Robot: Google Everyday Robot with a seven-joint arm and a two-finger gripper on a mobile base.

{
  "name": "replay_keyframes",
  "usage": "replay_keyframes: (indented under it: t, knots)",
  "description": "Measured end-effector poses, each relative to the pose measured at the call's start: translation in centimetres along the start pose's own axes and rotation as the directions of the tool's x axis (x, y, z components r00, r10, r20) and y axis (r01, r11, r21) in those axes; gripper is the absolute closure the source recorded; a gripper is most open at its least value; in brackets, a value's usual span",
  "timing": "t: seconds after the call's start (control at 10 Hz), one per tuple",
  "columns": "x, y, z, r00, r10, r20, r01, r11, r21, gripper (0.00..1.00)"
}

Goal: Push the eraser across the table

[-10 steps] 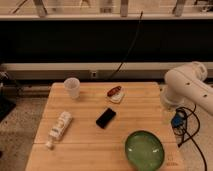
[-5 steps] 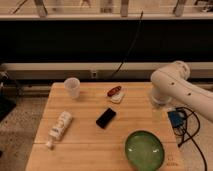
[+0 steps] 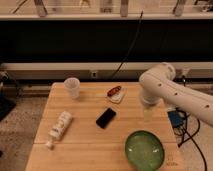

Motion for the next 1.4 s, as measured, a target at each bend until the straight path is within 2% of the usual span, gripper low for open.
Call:
replay_keyframes:
  t: [0.3,0.8,1.4]
  knots:
    - [-2.2,-0.3,1.3,1.0,-0.019,0.003,0.019,1.0,-0.007,0.2]
    - [-3.3,-0.2,3.7,0.999,-0.032,0.012,0.033,0.999,-0.022,0.2]
    - [-3.8,-0.2,4.7,0.999,-0.033,0.023,0.034,0.999,-0.035,0.2]
